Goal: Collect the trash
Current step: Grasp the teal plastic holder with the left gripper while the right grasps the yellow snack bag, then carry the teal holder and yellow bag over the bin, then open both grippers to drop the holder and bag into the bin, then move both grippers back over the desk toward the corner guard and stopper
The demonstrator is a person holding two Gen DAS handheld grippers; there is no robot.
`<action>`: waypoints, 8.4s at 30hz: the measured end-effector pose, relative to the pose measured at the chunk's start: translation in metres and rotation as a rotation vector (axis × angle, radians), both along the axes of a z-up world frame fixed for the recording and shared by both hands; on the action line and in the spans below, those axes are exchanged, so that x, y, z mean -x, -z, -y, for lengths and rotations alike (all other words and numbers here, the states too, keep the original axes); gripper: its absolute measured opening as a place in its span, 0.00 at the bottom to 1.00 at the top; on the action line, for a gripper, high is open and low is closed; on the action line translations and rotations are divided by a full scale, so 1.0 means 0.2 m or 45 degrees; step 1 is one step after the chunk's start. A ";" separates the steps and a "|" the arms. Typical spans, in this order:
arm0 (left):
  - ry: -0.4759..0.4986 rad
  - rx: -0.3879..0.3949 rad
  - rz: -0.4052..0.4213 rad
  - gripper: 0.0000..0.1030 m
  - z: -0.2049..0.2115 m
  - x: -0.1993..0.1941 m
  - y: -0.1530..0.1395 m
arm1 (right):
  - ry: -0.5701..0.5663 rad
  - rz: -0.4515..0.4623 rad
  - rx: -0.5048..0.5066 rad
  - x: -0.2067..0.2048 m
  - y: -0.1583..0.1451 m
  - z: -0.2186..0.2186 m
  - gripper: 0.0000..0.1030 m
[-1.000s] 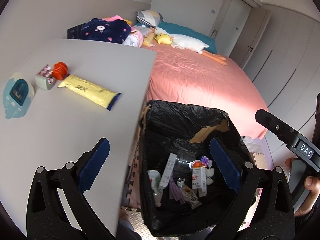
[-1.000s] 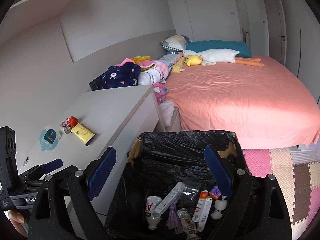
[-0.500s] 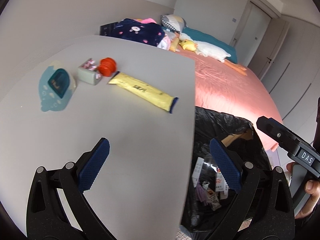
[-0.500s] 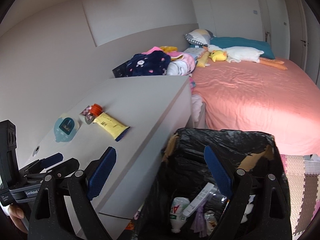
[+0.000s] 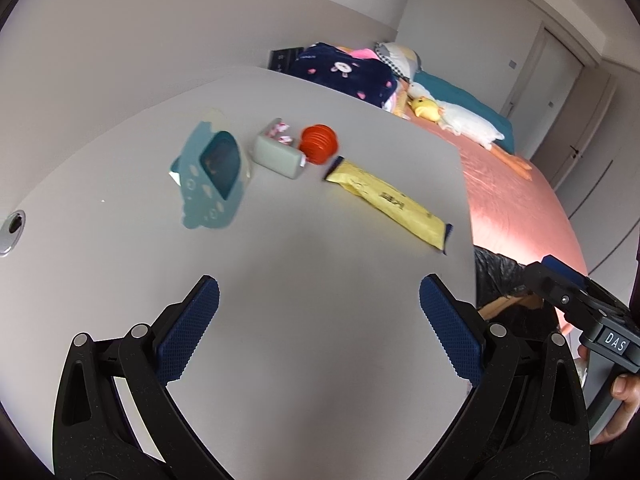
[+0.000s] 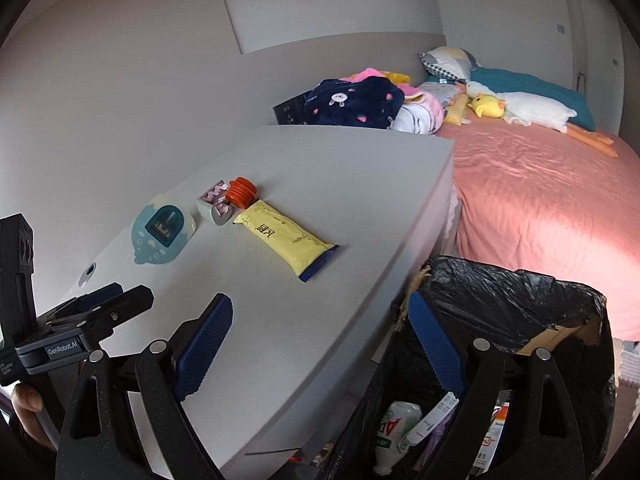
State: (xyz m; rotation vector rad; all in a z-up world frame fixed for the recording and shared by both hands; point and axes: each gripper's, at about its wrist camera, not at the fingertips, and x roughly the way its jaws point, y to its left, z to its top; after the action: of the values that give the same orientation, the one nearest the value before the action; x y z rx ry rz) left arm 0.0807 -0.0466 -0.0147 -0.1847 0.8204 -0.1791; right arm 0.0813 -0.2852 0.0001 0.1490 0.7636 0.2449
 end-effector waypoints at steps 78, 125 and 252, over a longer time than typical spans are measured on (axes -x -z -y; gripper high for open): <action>-0.073 0.075 -0.029 0.52 -0.30 -0.18 0.06 | -0.206 -0.105 0.118 -0.28 0.08 -0.42 0.20; 0.307 0.068 0.025 0.52 0.52 0.22 -0.10 | 0.057 0.018 0.045 0.36 -0.12 0.27 0.20; 0.077 0.026 -0.036 0.94 -0.04 -0.48 0.13 | 0.084 -0.073 -0.064 -0.40 0.04 -0.02 0.83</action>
State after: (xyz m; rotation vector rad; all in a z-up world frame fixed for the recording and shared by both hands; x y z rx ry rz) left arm 0.1762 -0.0391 -0.0407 -0.1822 0.8528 -0.2422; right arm 0.1614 -0.2813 -0.0080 0.2291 0.8085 0.1981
